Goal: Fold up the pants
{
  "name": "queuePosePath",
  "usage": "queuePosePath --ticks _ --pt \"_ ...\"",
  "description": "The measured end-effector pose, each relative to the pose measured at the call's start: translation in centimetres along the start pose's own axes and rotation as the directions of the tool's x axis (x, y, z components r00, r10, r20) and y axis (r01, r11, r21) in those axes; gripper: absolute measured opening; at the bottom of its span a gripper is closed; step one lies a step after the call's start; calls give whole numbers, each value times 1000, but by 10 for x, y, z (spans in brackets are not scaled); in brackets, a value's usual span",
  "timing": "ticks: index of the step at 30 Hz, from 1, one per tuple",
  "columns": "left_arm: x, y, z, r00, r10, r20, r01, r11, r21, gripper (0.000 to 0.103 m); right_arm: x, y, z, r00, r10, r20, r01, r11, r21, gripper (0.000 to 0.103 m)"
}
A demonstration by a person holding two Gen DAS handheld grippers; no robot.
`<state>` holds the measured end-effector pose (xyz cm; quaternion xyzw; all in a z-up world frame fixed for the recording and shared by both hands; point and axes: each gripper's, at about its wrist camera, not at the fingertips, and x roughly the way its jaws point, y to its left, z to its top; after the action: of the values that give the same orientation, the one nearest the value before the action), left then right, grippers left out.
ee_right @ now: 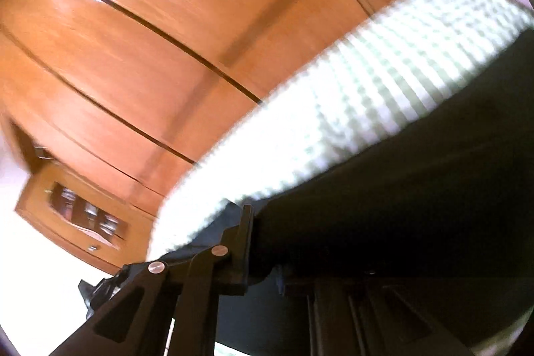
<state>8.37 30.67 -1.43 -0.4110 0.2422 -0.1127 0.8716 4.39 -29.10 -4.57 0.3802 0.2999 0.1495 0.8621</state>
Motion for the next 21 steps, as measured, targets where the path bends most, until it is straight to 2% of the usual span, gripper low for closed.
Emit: queuePosePath --ticks 2,3,5,7,9,10,11,14,18,19,21 --pt "3 6 8 1000 19 0 -19 999 31 7 -4 11 -7 1000 2 17 -1 998 -67 10" --pt "4 13 5 999 51 -9 -50 997 51 7 -2 13 -15 1000 -16 6 17 995 -96 10" --pt "8 42 -13 987 151 -61 -148 987 61 7 10 3 -40 995 -74 -61 66 991 -117 10" --pt "10 79 -36 968 215 -129 -217 976 -2 7 25 -23 -69 980 -127 -150 119 991 -63 10" --pt "7 106 -57 960 227 -167 -242 967 -80 7 31 -44 -87 972 -132 -192 135 991 2 9" --pt "6 113 -65 963 209 -168 -230 966 -117 7 28 -53 -93 980 -102 -171 109 994 32 8" --pt "1 120 -73 976 169 -139 -190 968 -163 7 26 -56 -94 984 -85 -156 92 995 39 8" --pt "-5 115 -79 978 177 -110 -193 967 -164 8 25 -47 -91 979 -119 -168 116 993 -29 9" --pt "-5 103 -75 964 246 -100 -256 961 -102 10 23 -31 -94 974 -162 -160 144 982 -120 12" --pt "-6 98 -74 960 265 -96 -273 958 -85 11 23 -32 -95 971 -173 -164 153 980 -126 13" --pt "-11 84 -74 935 352 -55 -354 935 -30 19 20 -35 -95 970 -179 -164 163 981 -107 16"
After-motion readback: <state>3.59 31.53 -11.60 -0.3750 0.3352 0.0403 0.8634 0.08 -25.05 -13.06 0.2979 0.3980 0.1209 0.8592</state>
